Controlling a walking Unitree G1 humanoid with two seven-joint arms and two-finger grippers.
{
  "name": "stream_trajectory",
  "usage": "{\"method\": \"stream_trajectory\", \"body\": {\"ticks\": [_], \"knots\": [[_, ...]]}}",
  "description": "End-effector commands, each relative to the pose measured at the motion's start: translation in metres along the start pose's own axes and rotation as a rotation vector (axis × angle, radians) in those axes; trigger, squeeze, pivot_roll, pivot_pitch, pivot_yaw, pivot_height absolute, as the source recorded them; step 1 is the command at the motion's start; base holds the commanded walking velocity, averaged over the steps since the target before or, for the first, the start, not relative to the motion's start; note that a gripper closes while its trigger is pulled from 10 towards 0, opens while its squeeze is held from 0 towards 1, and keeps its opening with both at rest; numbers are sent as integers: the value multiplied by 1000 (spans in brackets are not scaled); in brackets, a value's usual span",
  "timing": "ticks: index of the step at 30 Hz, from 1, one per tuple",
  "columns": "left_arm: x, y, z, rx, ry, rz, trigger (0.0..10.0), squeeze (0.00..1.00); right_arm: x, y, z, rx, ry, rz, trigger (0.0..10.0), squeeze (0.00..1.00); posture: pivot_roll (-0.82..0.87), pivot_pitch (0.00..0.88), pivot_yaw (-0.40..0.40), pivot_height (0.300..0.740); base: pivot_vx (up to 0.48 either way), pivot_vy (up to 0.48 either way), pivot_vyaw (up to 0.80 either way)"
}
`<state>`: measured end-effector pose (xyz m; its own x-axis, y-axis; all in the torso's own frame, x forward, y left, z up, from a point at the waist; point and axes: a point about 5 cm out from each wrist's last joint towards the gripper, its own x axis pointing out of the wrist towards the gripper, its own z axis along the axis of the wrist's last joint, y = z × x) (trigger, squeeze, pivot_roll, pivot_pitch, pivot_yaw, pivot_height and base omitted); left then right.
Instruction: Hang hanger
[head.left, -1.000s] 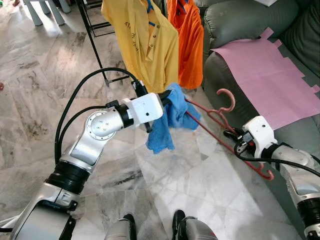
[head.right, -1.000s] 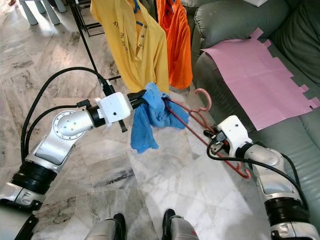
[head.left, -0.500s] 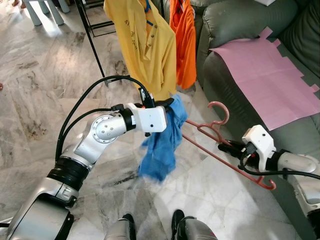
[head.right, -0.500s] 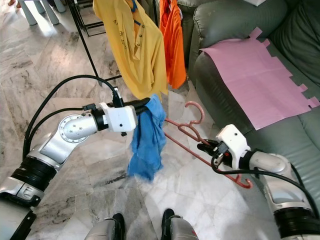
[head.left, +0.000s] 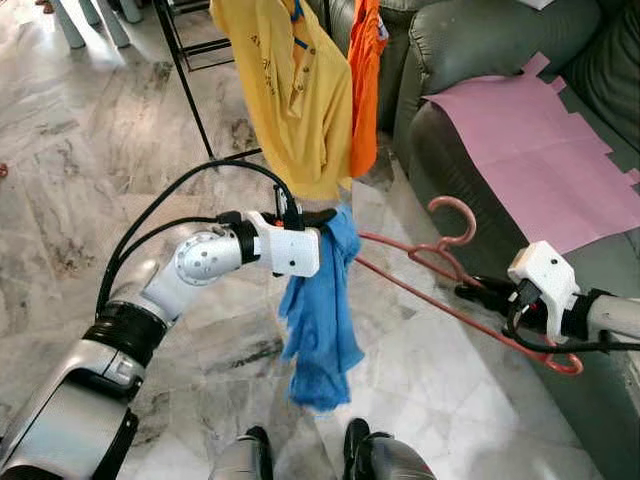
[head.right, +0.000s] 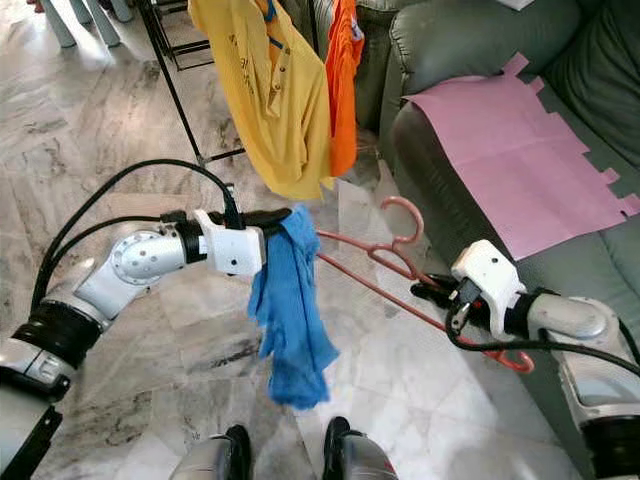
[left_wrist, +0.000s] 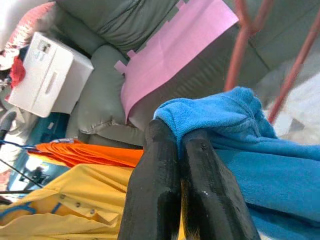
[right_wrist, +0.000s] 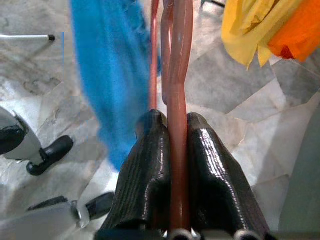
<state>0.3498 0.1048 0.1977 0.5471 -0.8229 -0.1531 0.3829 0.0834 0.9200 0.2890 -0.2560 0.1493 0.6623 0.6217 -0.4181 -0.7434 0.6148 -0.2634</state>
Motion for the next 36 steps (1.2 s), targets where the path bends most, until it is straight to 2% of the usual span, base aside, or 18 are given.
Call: {"method": "stream_trajectory", "body": {"ticks": [1, 7, 17, 21, 29, 33, 36], "knots": [[-2, 0, -2, 25, 3, -2, 10000, 0, -8, -1, 4, -24, 10, 14, 10000, 0, -57, 271, 23, 740, 0, 0, 0], [-7, 2, -16, 55, 58, 12, 10000, 0, -22, -5, 13, -55, 28, 20, 10000, 0, -66, 272, 31, 740, 0, 0, 0], [-10, 4, -26, 66, 96, 39, 10000, 0, -31, -3, 19, -64, 51, 66, 10000, 0, -66, 272, 35, 740, 0, 0, 0], [-10, 3, -26, 63, 92, 44, 10000, 0, -31, -2, 21, -61, 44, 71, 10000, 0, -64, 271, 34, 740, 0, 0, 0], [-5, 5, -18, 61, 35, 70, 10000, 0, -19, 2, 22, -25, 9, 84, 10000, 0, -59, 268, 28, 740, 0, 0, 0], [-6, 1, -23, 59, 64, 61, 10000, 0, -18, 3, 22, -35, 16, 89, 10000, 0, -56, 267, 25, 740, 0, 0, 0], [-11, -5, -35, 44, 139, 43, 10000, 0, -21, -2, 32, -41, -10, 81, 10000, 0, -56, 267, 25, 740, 0, 0, 0]]}}
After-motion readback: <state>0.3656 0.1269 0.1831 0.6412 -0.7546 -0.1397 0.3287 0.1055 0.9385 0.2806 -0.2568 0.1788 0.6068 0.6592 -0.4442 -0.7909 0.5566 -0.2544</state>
